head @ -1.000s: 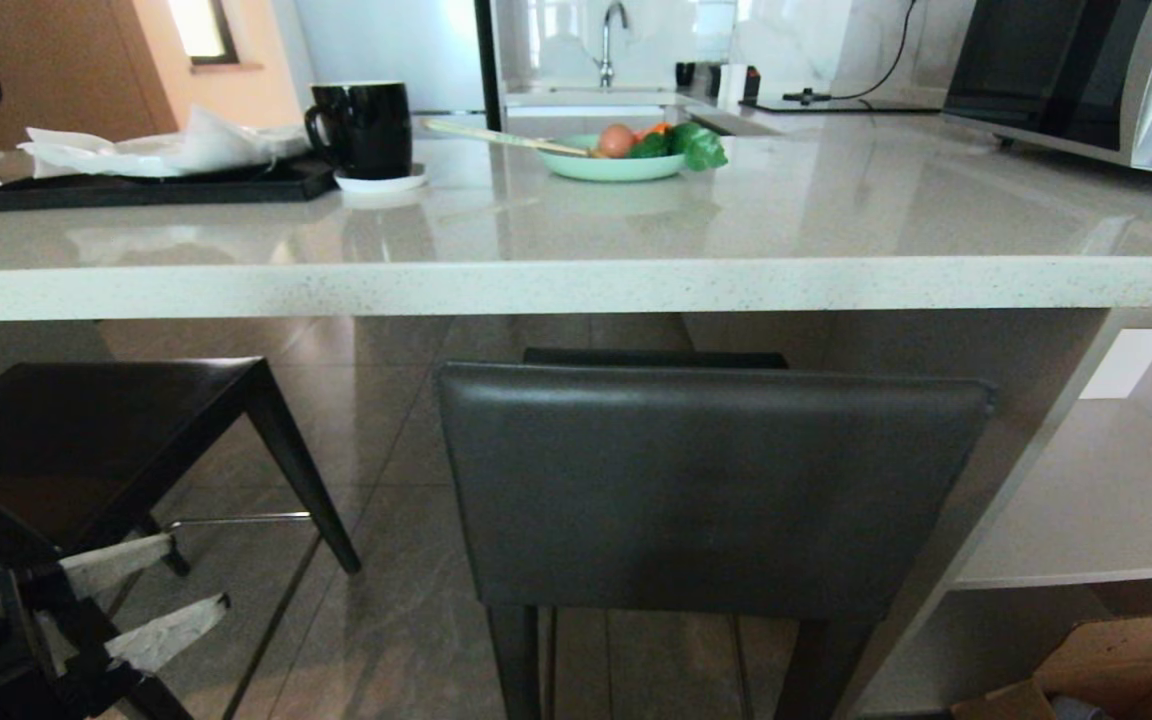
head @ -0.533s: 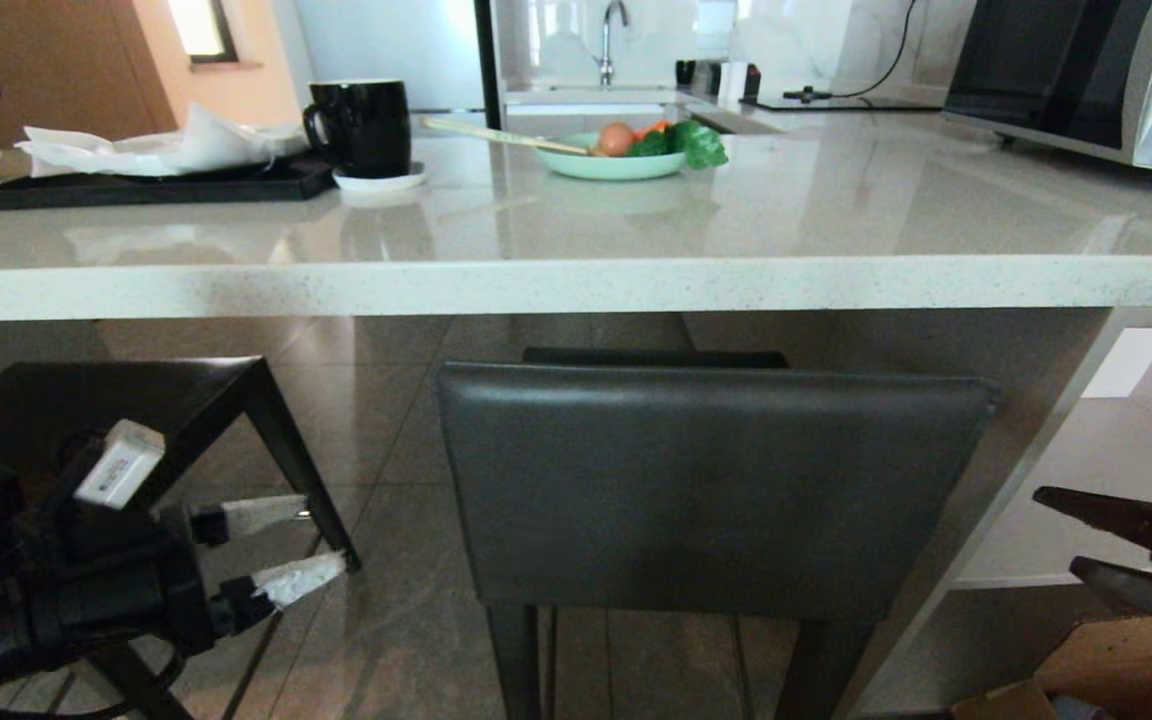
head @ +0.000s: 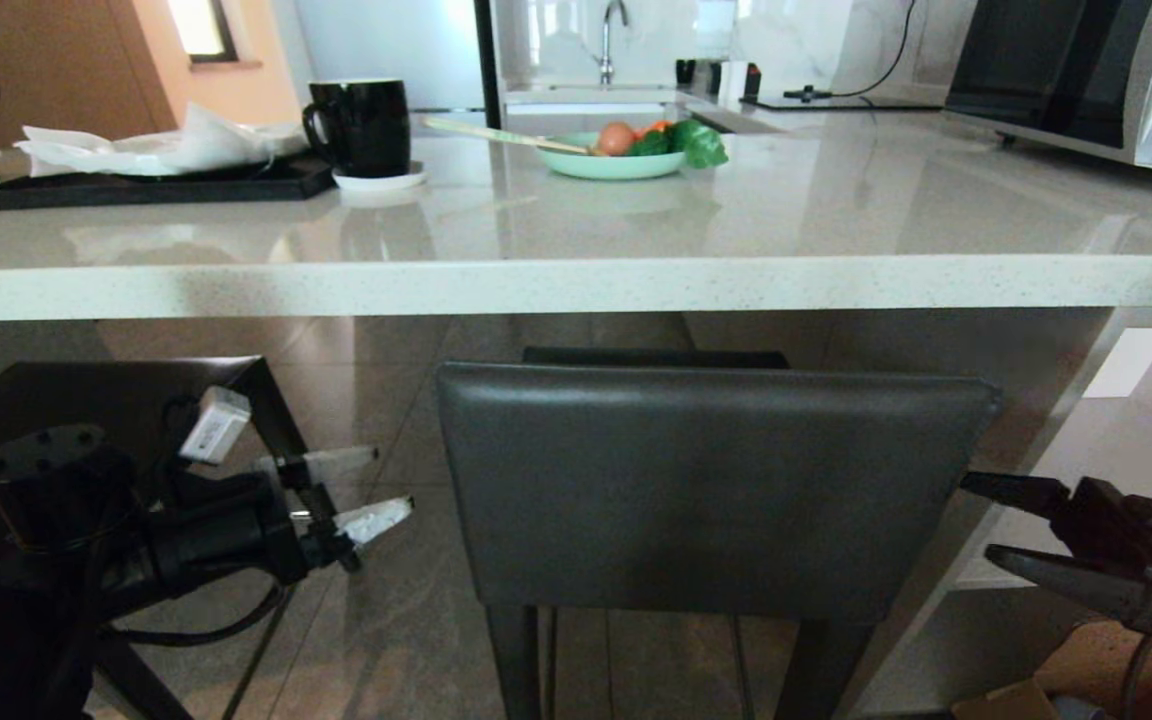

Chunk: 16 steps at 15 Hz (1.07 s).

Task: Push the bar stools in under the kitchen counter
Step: Pull the gray chair out from under the dining table

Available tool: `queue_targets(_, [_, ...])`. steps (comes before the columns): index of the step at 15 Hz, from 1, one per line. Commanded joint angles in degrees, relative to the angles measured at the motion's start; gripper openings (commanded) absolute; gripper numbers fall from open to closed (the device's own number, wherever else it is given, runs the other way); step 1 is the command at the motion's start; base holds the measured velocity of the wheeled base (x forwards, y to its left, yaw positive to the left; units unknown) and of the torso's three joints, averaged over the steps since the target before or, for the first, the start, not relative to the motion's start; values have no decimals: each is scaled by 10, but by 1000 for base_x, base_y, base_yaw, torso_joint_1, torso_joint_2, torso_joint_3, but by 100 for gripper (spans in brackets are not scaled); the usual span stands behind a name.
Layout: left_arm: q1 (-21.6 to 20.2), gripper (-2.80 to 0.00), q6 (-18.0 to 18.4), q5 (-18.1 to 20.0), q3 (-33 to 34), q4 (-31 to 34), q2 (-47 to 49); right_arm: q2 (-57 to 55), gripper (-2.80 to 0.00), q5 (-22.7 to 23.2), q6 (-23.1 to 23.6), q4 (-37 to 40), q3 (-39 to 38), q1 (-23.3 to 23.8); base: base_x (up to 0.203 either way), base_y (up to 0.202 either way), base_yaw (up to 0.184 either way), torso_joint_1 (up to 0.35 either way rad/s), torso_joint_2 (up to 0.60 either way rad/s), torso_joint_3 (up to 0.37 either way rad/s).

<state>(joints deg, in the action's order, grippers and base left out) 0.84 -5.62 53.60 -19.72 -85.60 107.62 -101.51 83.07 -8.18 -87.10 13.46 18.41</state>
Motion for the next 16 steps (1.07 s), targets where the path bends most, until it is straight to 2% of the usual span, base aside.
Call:
queue_targets(1, [14, 0, -1, 1, -10, -4, 6, -32, 0, 2, -1, -5, 19, -26, 0, 0, 0, 0, 0, 0])
queue_targets(6, [36, 0, 0, 1, -5, -8, 3, -95, 0, -4, 3, -6, 86, -39, 0, 0, 0, 0, 0, 0])
queue_targets(7, [38, 0, -1, 10, 4, -7, -8, -107, 0, -3, 6, -6, 93, -42, 0, 0, 0, 0, 0, 0])
queue_targets(9, [36, 0, -2, 63, 11, -7, -15, -120, 0, -3, 10, -6, 105, -46, 0, 0, 0, 0, 0, 0])
queue_targets(10, [38, 0, -2, 71, 9, -7, -14, -126, 0, -3, 10, -6, 110, -47, 0, 0, 0, 0, 0, 0])
queue_targets(16, [85, 0, -8, 69, -45, 2, 9, -157, 0, 1, 15, -6, 159, -93, 0, 0, 0, 0, 0, 0])
